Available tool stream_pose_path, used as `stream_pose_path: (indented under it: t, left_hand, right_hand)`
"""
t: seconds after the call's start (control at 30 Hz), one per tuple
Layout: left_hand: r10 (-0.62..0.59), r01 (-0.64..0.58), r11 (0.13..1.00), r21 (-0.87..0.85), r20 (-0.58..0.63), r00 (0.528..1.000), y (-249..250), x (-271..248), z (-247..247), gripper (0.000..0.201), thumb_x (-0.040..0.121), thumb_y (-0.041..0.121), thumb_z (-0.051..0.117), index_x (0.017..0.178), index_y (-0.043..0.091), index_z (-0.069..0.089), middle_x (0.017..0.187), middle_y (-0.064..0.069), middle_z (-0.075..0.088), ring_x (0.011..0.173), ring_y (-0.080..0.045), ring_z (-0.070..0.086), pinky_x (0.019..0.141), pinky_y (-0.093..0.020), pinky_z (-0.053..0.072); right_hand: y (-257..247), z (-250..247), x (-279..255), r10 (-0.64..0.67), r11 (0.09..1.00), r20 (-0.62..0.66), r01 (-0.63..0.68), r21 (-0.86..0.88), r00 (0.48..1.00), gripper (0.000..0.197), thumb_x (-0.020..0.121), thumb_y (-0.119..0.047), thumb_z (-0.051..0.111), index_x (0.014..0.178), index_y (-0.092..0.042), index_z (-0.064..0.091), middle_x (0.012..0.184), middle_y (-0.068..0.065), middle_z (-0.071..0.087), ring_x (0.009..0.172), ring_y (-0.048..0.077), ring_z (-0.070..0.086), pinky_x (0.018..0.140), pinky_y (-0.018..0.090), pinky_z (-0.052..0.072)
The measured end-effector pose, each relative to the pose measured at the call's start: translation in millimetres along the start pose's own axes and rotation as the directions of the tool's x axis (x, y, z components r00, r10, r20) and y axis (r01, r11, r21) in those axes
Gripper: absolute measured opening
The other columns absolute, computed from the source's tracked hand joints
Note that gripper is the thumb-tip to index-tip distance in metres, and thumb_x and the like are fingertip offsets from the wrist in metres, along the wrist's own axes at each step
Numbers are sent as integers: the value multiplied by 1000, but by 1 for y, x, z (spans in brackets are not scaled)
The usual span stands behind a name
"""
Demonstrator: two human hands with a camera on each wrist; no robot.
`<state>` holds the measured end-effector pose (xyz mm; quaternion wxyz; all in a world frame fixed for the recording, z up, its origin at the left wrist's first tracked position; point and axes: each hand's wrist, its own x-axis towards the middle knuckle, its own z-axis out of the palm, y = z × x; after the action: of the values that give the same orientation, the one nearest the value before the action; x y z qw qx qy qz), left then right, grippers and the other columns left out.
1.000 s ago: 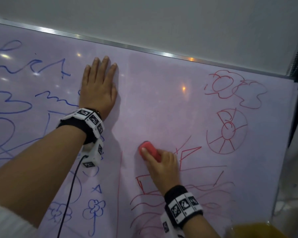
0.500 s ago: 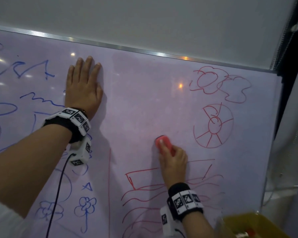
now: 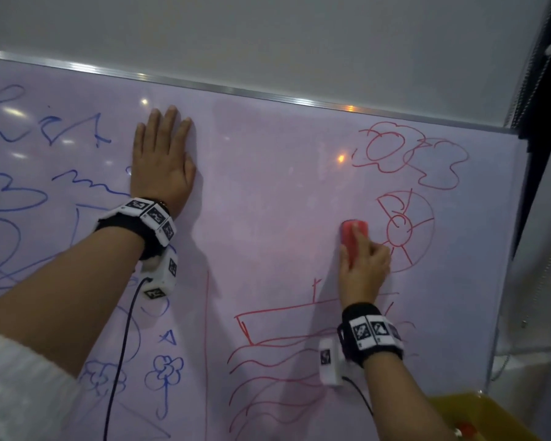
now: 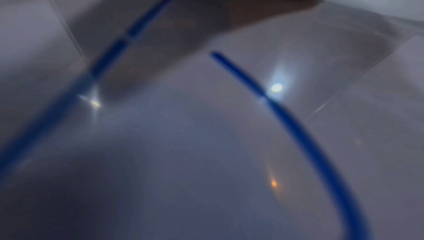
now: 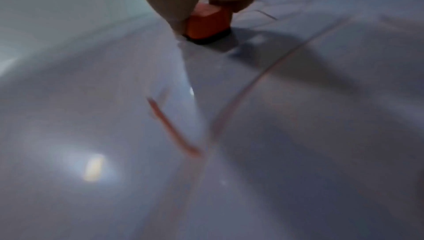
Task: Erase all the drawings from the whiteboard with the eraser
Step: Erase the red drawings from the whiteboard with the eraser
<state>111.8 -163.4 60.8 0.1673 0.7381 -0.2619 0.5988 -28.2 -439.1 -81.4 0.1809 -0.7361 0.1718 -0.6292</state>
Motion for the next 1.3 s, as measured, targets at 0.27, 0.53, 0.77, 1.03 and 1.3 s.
stream_pose_path:
  t: [0.27, 0.53, 0.77, 1.03, 1.3]
  left_hand:
    - [-16, 16, 999, -28, 17, 1000, 0, -2, -2, 57, 90, 18, 31, 146, 11, 27, 154, -14, 21, 142, -33, 14, 111, -23, -16]
    - [-12, 13, 999, -44, 36, 999, -1, -2, -2, 58, 87, 21, 28, 144, 10, 33, 152, -15, 26, 140, -35, 21, 115, -44, 9]
    - [-17, 20, 999, -37, 81, 997, -2, 0, -5, 59, 87, 20, 28, 146, 12, 28, 154, -12, 21, 143, -32, 15, 116, -40, 2]
    - [-11, 15, 999, -49, 84, 996, -1, 0, -7, 58, 89, 16, 34, 146, 11, 27, 154, -13, 20, 143, -32, 14, 116, -41, 4]
    - [-3, 6, 999, -31, 69, 998, -1, 1, -4, 57, 88, 18, 30, 144, 10, 31, 152, -14, 25, 141, -34, 19, 115, -41, 5]
  right_hand:
    - [-87, 38, -60, -591, 804, 221, 587, 90, 776, 34, 81, -22, 65, 114, -32, 64, 90, 8, 54, 77, 25, 46, 70, 39, 45]
    - [-107, 47, -9, -472, 882, -39, 471, -31, 881, 68, 73, -15, 79, 124, -40, 43, 91, 11, 59, 81, 24, 41, 71, 37, 30]
    - [-76, 49, -109, -883, 444, 222, 890, 109, 413, 46, 89, -7, 45, 123, -35, 55, 113, 8, 46, 97, 26, 46, 79, 39, 35]
    - [-129, 52, -40, -625, 781, 62, 621, 68, 778, 37, 76, -14, 66, 110, -28, 69, 109, 12, 65, 93, 28, 42, 75, 37, 32]
    - [-52, 30, -79, -861, 452, 321, 883, 126, 395, 53, 78, -13, 61, 124, -35, 46, 101, 7, 58, 78, 23, 45, 72, 35, 34]
